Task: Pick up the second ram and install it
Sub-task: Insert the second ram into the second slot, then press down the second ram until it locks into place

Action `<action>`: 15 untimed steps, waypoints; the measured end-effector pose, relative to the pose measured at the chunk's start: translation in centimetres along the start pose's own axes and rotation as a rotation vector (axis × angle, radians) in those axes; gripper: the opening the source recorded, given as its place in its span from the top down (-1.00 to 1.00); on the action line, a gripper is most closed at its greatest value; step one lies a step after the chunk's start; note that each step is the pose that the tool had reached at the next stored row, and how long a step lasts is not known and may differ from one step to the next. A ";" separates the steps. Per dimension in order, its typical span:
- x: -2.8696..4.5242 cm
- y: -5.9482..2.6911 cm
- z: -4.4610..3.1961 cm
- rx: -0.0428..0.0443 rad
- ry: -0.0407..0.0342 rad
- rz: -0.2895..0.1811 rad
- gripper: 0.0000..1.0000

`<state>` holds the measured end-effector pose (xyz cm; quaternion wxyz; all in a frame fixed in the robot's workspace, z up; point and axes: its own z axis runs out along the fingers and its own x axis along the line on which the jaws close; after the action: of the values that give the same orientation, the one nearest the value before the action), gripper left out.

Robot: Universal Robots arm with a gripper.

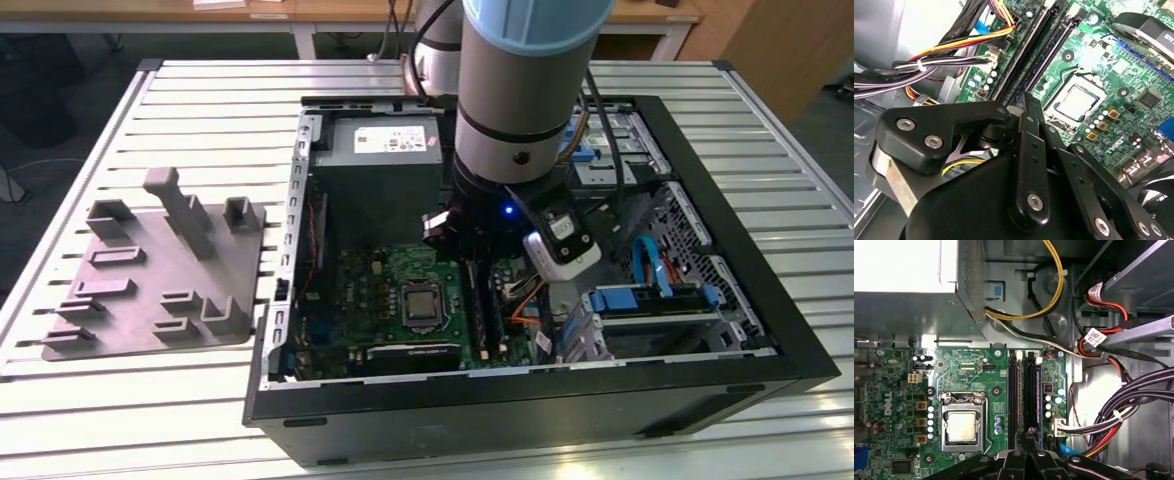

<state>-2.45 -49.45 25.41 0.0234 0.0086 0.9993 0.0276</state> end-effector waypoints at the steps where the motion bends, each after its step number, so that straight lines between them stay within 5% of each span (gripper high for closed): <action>1: 0.00 0.00 0.00 0.0000 0.0000 0.000 0.79; 11: 0.00 0.03 0.00 0.0002 0.0000 0.000 0.79; 15: 0.04 0.82 0.57 -0.0003 0.0001 0.000 0.79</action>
<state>-2.45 -48.60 24.88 0.0234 0.0086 0.9993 0.0278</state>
